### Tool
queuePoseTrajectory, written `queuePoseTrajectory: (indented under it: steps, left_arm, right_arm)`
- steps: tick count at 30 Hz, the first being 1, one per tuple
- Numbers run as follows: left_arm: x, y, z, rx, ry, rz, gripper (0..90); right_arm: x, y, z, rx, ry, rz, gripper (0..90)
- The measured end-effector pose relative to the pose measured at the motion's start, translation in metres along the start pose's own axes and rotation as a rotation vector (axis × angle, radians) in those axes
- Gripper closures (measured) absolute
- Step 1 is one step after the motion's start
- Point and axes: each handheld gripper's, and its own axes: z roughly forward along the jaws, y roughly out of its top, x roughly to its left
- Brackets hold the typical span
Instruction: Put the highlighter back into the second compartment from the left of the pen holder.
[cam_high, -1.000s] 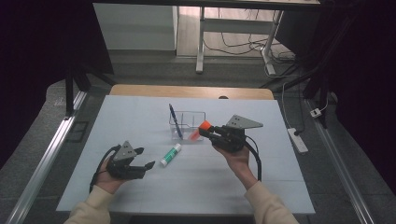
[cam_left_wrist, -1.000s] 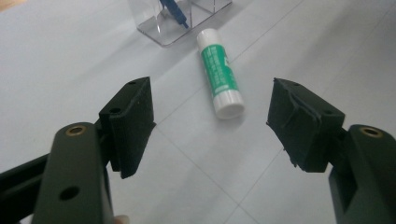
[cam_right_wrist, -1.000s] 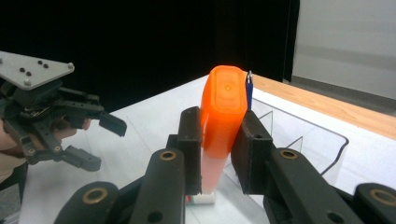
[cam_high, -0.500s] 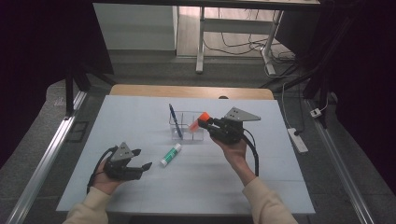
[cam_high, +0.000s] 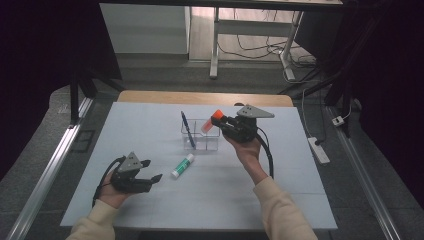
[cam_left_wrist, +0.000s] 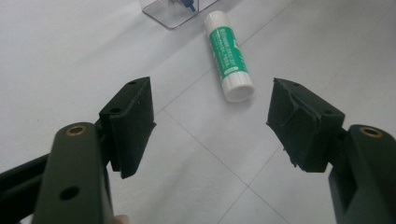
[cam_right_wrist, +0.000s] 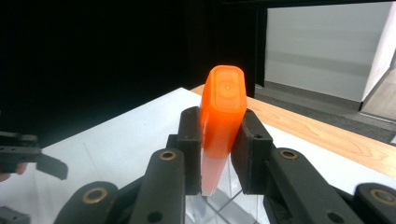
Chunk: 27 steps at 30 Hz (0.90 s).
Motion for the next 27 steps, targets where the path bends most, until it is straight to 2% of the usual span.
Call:
queuePoseTrajectory:
  steps: [11, 27]
  left_arm:
    - [0.0, 0.0, 0.002, 0.01, -0.005, 0.002, 31.4]
    - [0.001, -0.001, 0.004, 0.022, -0.009, -0.001, 31.3]
  right_arm:
    - [-0.007, -0.003, 0.017, 0.03, -0.019, 0.011, 74.0]
    - [-0.01, -0.008, 0.033, 0.067, -0.029, 0.007, 73.6]
